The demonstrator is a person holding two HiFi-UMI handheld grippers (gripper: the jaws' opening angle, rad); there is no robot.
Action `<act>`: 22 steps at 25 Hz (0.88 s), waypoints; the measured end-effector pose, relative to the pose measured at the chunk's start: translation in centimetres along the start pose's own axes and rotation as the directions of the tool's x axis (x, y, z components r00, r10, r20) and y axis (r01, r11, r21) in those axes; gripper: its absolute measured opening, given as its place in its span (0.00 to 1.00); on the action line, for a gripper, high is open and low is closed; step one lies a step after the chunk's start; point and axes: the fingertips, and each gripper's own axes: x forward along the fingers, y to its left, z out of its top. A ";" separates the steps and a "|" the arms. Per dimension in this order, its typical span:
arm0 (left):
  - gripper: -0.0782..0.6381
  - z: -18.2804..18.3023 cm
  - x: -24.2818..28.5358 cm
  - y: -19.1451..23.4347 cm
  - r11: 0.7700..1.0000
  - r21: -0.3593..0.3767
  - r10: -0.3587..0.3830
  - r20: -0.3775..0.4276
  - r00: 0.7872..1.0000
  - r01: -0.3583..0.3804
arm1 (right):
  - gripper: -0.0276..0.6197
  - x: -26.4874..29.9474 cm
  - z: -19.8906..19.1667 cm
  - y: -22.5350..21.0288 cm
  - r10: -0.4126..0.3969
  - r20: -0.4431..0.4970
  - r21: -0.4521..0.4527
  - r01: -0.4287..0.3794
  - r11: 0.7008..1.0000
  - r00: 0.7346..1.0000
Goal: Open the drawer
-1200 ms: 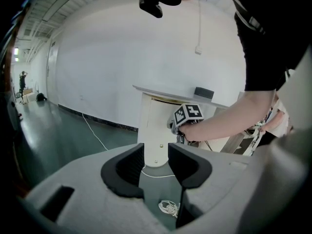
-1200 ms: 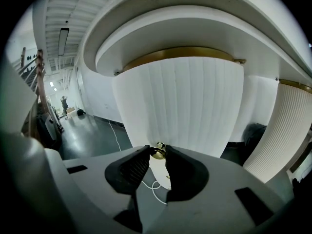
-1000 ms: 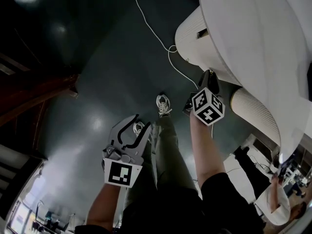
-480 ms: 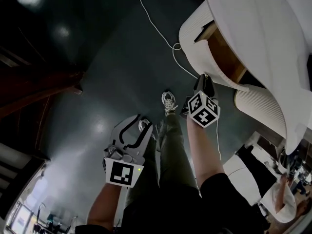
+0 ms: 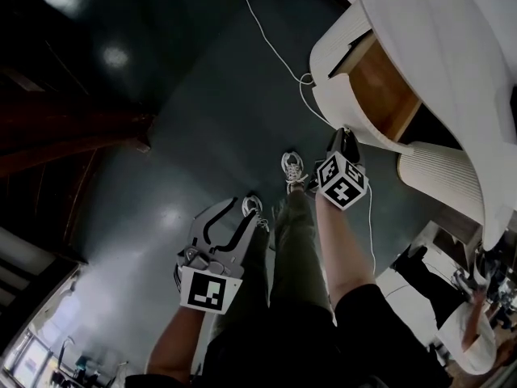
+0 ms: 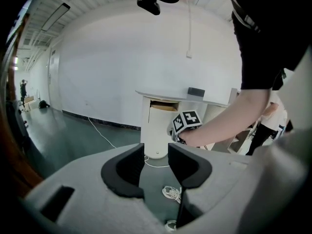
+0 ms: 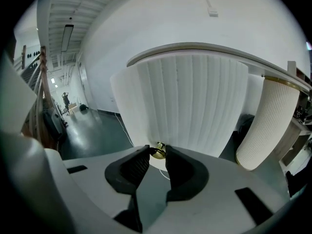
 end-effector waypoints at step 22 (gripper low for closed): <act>0.34 -4.0 -9.3 -2.1 1.000 -0.006 0.021 0.025 0.999 -0.021 | 0.21 -7.2 -5.1 2.9 -0.013 -0.063 0.019 0.014 1.000 0.998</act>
